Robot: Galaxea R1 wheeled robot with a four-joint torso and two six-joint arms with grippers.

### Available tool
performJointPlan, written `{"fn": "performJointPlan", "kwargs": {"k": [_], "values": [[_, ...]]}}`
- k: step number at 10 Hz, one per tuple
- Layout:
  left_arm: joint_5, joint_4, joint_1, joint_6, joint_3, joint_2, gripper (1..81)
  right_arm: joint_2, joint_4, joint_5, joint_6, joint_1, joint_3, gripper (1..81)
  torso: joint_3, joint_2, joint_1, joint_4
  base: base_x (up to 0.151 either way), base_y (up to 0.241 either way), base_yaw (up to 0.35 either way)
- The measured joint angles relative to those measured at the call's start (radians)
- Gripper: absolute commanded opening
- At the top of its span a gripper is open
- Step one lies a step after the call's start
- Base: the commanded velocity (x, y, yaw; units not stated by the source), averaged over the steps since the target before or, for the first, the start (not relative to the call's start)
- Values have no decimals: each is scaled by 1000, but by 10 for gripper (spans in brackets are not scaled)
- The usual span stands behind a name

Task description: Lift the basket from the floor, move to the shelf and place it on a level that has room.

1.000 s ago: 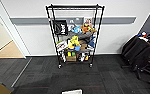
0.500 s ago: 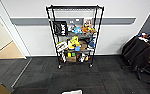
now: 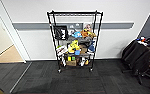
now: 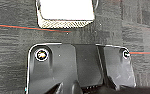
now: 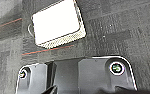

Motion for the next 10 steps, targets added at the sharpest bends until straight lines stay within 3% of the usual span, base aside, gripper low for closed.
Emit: {"fn": "performJointPlan", "kwargs": {"k": [4,5,8,10], "values": [[-1,-15,1,0,-1,-6,811,0,-1,-29,0,34,0,811,0,-122,77,4,0,0,0],[-1,-16,0,0,-1,-2,811,-1,-2,-33,0,23,-8,811,0,-151,96,22,0,0,0],[1,-17,7,0,-1,-1,811,2,-4,-34,0,21,-11,811,0,-238,150,103,0,0,0],[6,-18,19,0,-1,0,811,5,-2,-34,0,32,-11,811,0,-292,185,117,0,0,0]]}}
